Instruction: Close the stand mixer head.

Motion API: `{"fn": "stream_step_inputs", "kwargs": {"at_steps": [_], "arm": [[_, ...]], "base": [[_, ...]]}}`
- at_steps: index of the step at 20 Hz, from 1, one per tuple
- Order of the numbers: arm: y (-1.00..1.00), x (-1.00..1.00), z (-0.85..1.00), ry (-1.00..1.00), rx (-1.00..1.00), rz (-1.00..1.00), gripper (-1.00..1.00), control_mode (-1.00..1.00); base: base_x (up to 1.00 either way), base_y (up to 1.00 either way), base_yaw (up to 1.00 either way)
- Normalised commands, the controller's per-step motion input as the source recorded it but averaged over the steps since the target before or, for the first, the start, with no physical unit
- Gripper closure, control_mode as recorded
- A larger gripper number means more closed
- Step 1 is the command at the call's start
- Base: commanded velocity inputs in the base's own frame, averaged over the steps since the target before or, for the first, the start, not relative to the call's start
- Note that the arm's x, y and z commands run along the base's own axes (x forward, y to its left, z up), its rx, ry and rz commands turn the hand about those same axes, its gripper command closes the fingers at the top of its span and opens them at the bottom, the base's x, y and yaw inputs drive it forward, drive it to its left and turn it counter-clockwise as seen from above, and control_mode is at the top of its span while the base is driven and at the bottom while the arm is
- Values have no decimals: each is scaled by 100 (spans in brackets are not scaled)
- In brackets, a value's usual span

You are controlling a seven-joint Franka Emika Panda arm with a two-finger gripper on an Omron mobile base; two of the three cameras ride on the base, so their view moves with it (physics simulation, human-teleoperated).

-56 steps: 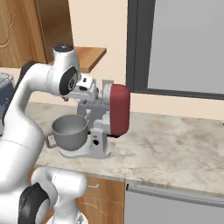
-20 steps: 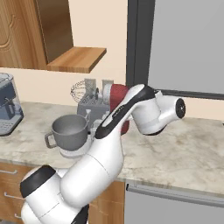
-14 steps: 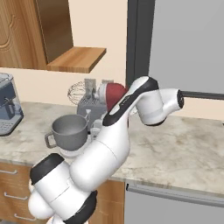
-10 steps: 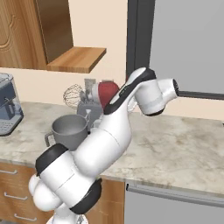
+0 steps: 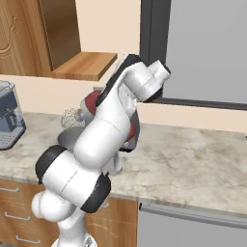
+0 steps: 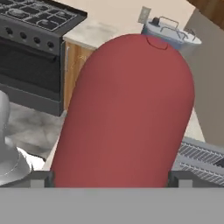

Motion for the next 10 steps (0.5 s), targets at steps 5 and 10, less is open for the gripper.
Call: {"fn": "stream_step_inputs", "kwargs": {"at_steps": [5,10], "arm": [[100,8,-68,-39,-44,2,-100,-100],[100,3,-49,-41,-36,-1,-100,-100]], "base": [[0,0,0],[0,0,0]]}}
